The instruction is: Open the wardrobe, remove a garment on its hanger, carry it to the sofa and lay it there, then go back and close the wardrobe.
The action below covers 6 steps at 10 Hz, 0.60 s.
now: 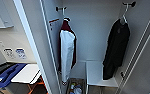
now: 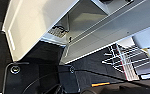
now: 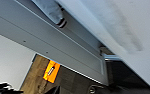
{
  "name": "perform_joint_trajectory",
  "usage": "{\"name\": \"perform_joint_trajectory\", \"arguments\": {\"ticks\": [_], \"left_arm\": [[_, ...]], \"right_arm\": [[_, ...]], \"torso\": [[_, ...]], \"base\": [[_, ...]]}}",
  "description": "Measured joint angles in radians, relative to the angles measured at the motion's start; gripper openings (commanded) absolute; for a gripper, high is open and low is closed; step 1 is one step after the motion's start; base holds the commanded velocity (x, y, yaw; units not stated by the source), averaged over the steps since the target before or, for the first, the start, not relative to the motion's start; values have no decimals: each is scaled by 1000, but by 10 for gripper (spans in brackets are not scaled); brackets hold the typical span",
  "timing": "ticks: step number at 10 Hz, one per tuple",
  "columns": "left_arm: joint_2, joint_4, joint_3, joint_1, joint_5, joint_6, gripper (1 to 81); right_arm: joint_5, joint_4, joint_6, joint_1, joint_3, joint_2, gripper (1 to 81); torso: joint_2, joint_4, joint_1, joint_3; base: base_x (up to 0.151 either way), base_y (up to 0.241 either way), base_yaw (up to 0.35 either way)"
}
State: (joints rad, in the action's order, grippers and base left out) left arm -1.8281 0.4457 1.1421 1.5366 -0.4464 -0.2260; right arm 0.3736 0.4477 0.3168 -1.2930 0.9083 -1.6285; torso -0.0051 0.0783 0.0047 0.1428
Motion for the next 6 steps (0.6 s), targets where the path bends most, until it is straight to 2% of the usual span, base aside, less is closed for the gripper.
{"name": "perform_joint_trajectory", "arguments": {"ticks": [2, 6], "left_arm": [[-29, -1, 121, 15, -125, -8, 811], [-242, -66, 387, 50, -169, -13, 811]], "right_arm": [[12, -84, 11, -27, 137, -11, 811], [19, -225, 25, -86, 453, -140, 811]], "torso": [[-1, 0, -1, -1], [-1, 0, -2, -1]], "base": [[0, 0, 0], [0, 0, 0]]}}
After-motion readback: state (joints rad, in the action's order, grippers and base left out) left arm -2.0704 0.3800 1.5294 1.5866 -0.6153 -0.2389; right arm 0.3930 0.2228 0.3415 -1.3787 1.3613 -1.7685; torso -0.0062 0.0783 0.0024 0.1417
